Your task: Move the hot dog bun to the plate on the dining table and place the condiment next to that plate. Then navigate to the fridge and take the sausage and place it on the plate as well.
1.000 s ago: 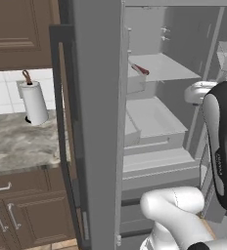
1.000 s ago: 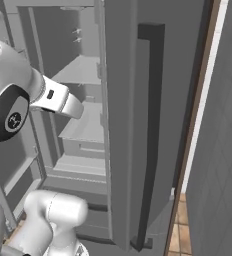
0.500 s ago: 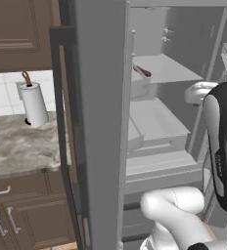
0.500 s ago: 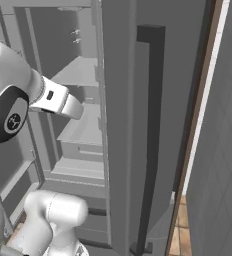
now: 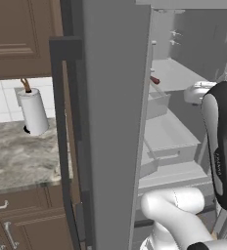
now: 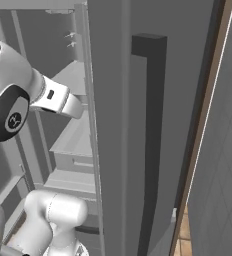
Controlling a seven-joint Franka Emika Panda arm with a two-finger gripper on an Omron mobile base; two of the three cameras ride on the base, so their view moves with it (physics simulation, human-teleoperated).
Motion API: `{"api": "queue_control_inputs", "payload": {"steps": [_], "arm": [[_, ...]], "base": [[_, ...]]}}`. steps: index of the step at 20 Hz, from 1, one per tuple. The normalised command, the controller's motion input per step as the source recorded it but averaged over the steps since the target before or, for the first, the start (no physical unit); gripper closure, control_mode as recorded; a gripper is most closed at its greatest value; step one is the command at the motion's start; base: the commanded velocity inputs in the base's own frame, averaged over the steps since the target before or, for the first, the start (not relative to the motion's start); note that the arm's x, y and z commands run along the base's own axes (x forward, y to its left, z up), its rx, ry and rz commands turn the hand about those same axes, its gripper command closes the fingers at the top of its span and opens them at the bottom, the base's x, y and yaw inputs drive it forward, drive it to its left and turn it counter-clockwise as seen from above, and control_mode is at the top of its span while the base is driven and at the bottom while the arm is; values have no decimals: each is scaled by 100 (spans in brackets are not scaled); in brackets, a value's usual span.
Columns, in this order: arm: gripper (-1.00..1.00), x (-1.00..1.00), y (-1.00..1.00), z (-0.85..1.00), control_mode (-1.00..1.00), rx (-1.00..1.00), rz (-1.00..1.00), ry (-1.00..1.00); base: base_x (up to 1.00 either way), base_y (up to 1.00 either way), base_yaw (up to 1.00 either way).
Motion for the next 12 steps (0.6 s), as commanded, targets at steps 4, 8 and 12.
{"api": "queue_control_inputs", "payload": {"steps": [4, 8, 12], "arm": [[-100, 9, 6, 0, -100, 0, 0, 0], [-100, 69, 6, 0, -100, 0, 0, -4], [-100, 100, 18, 0, -100, -1, 0, -12]], "base": [[8, 12, 0], [0, 0, 0], [0, 0, 0]]}}
